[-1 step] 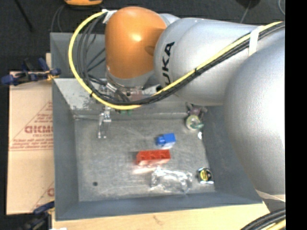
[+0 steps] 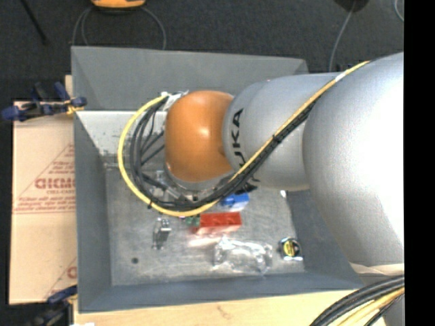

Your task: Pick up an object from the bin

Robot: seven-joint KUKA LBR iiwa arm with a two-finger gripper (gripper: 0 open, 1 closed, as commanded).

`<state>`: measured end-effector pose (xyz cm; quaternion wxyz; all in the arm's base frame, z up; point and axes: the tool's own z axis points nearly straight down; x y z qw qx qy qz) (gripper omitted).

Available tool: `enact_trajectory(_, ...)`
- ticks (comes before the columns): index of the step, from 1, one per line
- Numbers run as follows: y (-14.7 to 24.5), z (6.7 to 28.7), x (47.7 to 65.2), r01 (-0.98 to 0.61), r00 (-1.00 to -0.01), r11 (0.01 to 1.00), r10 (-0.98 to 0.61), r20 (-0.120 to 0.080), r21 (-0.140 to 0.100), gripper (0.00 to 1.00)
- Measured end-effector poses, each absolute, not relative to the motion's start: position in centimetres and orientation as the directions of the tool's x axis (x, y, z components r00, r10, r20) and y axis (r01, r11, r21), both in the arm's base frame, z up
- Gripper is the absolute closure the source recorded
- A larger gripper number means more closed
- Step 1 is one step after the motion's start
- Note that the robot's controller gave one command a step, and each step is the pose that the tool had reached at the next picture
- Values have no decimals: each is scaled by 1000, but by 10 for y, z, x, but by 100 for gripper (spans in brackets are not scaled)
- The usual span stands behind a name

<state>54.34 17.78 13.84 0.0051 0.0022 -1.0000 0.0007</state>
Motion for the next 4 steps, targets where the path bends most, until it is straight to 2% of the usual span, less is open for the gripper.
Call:
enact_trajectory(1,96,73,534,-195,-981,981,-195,-11,4,0)
enact_trajectory(2,64,75,522,-119,-993,993,-118,-19,7,0)
enact_trajectory(3,24,75,534,-93,-996,996,-93,-14,5,0)
enact_trajectory(4,24,77,536,-91,-996,996,-90,-20,4,100)
